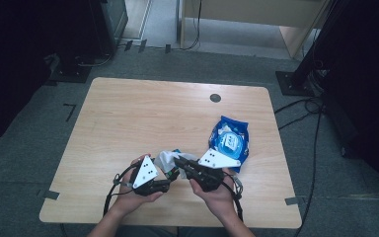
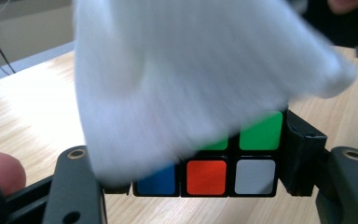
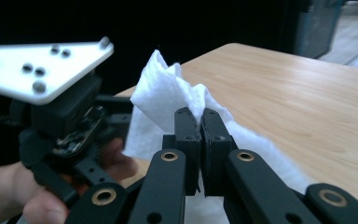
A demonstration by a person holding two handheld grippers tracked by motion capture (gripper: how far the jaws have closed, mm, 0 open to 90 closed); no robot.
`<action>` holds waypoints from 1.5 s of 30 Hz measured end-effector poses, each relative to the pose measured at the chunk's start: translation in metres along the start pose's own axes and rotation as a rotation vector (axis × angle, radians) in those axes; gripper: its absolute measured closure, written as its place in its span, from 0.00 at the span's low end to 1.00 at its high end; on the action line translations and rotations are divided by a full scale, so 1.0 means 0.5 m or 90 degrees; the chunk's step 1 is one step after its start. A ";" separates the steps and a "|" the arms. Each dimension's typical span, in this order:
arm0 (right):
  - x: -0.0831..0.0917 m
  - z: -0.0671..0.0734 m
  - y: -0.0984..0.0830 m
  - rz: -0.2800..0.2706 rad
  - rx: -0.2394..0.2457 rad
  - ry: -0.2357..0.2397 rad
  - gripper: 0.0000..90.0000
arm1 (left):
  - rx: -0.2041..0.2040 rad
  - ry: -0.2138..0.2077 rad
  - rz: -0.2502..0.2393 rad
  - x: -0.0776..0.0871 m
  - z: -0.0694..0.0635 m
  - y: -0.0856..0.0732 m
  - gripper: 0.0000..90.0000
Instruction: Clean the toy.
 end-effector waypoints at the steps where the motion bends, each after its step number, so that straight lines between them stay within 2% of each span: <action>1: -0.004 0.006 -0.003 0.004 0.006 0.002 0.98 | -0.001 0.000 0.001 0.002 0.000 0.002 0.38; 2: -0.007 0.008 -0.005 0.002 0.008 0.004 0.98 | -0.003 0.002 -0.002 0.003 0.001 0.002 0.38; 4: -0.007 0.003 -0.004 -0.004 -0.012 0.010 0.98 | 0.001 -0.004 -0.011 0.009 0.004 0.004 0.38; 8: 0.000 -0.022 -0.005 -0.009 -0.041 -0.019 0.98 | -0.009 -0.006 -0.026 0.017 0.002 0.012 0.38; 10: 0.003 -0.035 -0.008 -0.003 -0.030 -0.048 0.98 | -0.013 -0.006 -0.030 0.020 0.003 0.015 0.38; 13: 0.002 -0.063 -0.023 0.027 0.007 -0.108 0.98 | -0.012 0.002 -0.033 0.023 0.010 0.016 0.38; 14: 0.001 -0.075 -0.029 0.036 0.011 -0.121 0.98 | -0.009 0.004 -0.033 0.025 0.013 0.016 0.38; 15: 0.002 -0.083 -0.035 0.041 0.002 -0.127 0.98 | -0.007 0.009 -0.032 0.026 0.017 0.015 0.38; 17: 0.007 -0.097 -0.041 0.035 -0.029 -0.122 0.98 | -0.010 0.023 -0.022 0.027 0.025 0.010 0.38; 18: 0.009 -0.096 -0.039 0.030 -0.030 -0.112 0.98 | -0.010 0.027 -0.014 0.026 0.029 0.007 0.38; 20: 0.013 -0.080 -0.025 0.013 -0.019 -0.084 0.98 | -0.004 0.033 -0.005 0.021 0.033 0.001 0.38; 23: 0.018 -0.038 0.003 -0.025 -0.006 -0.022 0.98 | -0.006 0.028 0.002 0.013 0.026 -0.001 0.38; 26: 0.016 -0.006 0.013 -0.031 0.007 0.021 0.98 | -0.010 0.017 -0.004 0.009 0.013 0.003 0.38; 28: 0.009 0.000 0.008 -0.020 0.006 0.030 0.98 | -0.011 0.008 -0.010 0.010 0.006 0.007 0.38; 29: 0.004 -0.004 0.002 -0.017 0.003 0.028 0.98 | -0.014 0.005 -0.014 0.011 0.003 0.009 0.38; 31: 0.001 -0.017 -0.009 -0.020 -0.032 0.031 0.98 | -0.018 0.004 -0.013 0.013 0.001 0.011 0.38; 32: 0.001 -0.024 -0.013 -0.022 -0.040 0.025 0.98 | -0.016 -0.001 -0.017 0.016 0.002 0.012 0.38; 35: 0.003 -0.045 -0.020 -0.018 -0.029 -0.011 0.98 | -0.010 -0.004 -0.026 0.023 0.008 0.019 0.38; 37: 0.000 -0.064 -0.031 0.002 -0.021 -0.040 0.98 | -0.009 0.000 -0.029 0.025 0.012 0.021 0.38; 39: -0.001 -0.083 -0.043 0.018 -0.028 -0.067 0.98 | -0.004 0.004 -0.032 0.027 0.017 0.020 0.38; 42: 0.004 -0.095 -0.048 0.021 -0.045 -0.079 0.98 | -0.005 0.011 -0.029 0.030 0.023 0.018 0.38; 45: 0.009 -0.090 -0.035 0.011 -0.024 -0.083 0.98 | -0.004 0.016 -0.029 0.032 0.028 0.016 0.38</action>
Point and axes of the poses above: each handheld gripper's, and its own axes: x roughly backward along the jaws, y roughly out of its top, z roughly to its left, the point moved 2 cm from there along -x, roughly forward along the jaws, and after that the axes turned 6 degrees about -z, right-handed, at the moved point
